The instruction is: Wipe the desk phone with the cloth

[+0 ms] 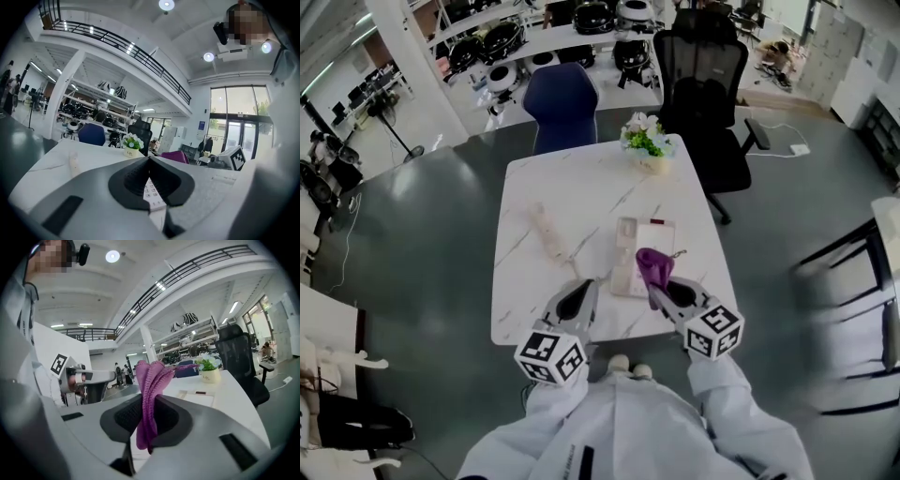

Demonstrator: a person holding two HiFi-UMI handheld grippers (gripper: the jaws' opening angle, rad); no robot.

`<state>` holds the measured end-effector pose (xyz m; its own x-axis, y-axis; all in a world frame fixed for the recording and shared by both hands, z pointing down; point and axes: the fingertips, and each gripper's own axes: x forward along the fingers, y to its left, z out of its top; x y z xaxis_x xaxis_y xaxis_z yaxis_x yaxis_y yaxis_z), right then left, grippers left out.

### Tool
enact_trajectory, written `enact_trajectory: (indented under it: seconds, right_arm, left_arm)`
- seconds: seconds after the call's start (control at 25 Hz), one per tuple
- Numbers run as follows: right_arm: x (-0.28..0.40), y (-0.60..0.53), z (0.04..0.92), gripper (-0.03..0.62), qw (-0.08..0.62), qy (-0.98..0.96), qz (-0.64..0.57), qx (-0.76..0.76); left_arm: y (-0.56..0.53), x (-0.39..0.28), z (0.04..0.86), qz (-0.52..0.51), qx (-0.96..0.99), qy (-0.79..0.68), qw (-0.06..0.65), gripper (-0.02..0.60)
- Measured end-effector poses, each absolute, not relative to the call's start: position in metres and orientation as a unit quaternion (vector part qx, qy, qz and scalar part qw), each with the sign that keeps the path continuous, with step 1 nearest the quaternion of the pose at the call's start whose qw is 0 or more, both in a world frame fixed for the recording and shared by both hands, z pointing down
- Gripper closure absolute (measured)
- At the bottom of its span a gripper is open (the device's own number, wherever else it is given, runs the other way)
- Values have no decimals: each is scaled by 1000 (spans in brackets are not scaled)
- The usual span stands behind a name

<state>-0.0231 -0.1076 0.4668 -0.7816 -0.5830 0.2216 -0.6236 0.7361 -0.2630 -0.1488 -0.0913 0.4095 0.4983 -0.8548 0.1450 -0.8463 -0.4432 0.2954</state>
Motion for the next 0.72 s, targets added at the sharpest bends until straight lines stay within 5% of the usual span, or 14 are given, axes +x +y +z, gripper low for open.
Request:
enact_trajectory:
  seconds: [0.72]
  right_arm:
    - [24, -134, 372, 553, -51, -899, 98, 424]
  left_arm:
    - [-114, -192, 345, -30, 848, -522, 85, 583]
